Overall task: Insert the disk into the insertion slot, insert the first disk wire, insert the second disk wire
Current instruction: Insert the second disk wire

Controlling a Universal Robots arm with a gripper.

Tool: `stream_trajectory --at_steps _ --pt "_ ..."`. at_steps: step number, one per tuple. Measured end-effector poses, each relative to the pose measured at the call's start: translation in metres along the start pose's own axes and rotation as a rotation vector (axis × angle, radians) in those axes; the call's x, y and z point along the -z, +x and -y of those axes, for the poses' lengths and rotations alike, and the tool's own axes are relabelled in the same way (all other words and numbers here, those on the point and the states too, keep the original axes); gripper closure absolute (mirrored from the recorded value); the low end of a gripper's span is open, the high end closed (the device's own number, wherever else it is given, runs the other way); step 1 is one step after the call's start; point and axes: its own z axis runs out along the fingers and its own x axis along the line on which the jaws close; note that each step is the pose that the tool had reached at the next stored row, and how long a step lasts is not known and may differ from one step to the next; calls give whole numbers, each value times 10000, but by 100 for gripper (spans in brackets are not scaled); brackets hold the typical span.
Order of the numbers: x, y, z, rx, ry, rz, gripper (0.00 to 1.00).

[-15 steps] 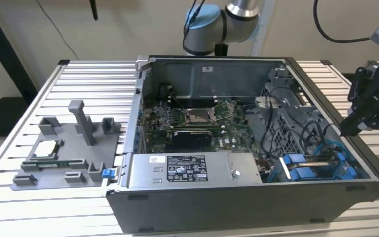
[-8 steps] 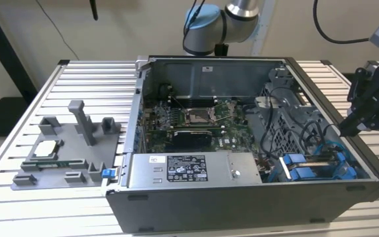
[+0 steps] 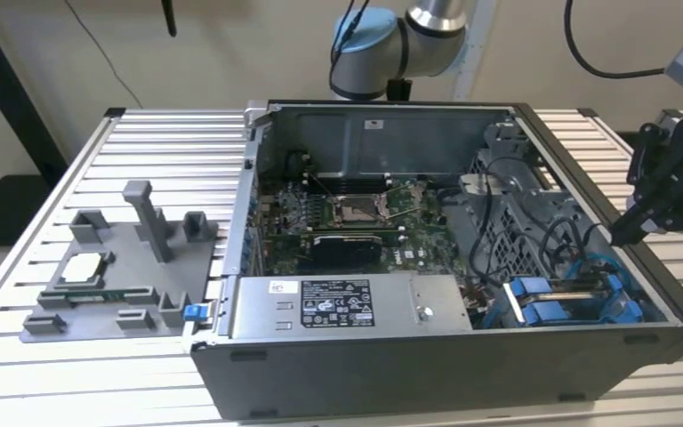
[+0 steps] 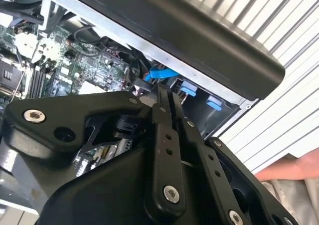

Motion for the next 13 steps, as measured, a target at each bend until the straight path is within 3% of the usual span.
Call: stream_trajectory --at_steps 9,13 --pt "0 1 -2 0 0 1 100" --pt "38 8 -25 0 0 3 100"
